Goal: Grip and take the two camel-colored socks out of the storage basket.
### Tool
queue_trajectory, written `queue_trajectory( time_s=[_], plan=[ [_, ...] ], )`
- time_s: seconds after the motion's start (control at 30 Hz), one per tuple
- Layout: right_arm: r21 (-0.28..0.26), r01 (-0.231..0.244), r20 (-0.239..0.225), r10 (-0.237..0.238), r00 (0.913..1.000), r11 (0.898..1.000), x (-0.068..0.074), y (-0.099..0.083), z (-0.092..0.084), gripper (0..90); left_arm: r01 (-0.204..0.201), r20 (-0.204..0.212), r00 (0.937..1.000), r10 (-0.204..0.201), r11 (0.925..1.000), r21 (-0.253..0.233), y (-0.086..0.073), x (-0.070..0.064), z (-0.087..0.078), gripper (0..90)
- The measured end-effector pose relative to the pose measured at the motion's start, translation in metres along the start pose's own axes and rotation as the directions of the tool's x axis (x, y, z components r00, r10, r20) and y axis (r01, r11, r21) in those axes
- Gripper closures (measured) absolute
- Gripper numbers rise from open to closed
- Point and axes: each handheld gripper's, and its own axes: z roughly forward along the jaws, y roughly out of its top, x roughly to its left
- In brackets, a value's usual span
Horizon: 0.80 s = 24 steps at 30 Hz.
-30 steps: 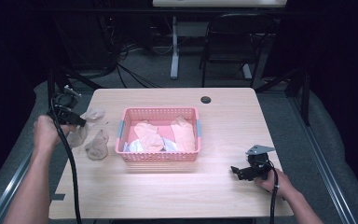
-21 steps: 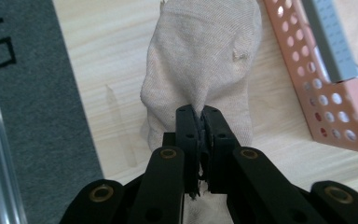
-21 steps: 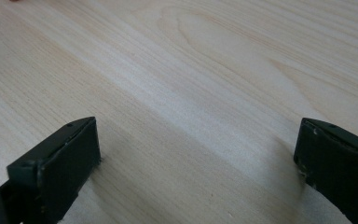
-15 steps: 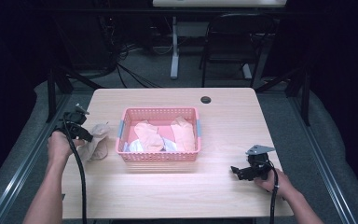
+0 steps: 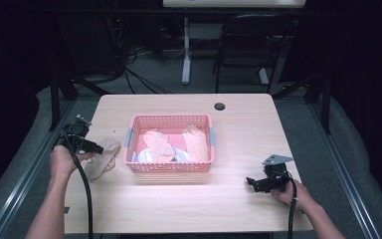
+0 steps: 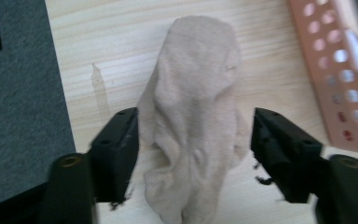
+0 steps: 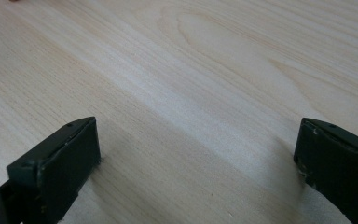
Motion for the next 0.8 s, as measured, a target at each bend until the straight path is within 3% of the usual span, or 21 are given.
queue_trajectory(
  time_s=[0.2,0.37,0.7,0.8],
  plan=[
    [0.000,0.000,-0.001,0.000,1.0000,1.000,0.000,0.000,0.000,0.0,-0.028,0.013,0.9995,0.029,0.9980,-0.057,-0.014,-0.010,-0.019,19.6],
    [0.000,0.000,-0.001,0.000,1.0000,1.000,0.000,0.000,0.000,0.0,-0.042,0.031,0.9985,0.045,0.9950,-0.091,-0.037,-0.019,-0.023,15.0],
    [0.001,0.001,-0.001,-0.001,1.0000,1.000,0.000,0.000,0.000,0.0,-0.017,0.078,0.9966,0.025,0.9946,-0.102,-0.090,-0.029,-0.001,4.4],
    [0.001,0.000,-0.001,0.000,1.0000,1.000,0.000,0.000,0.000,0.0,-0.019,0.079,0.9966,0.025,0.9969,-0.077,-0.099,-0.031,0.009,2.0]
  ],
)
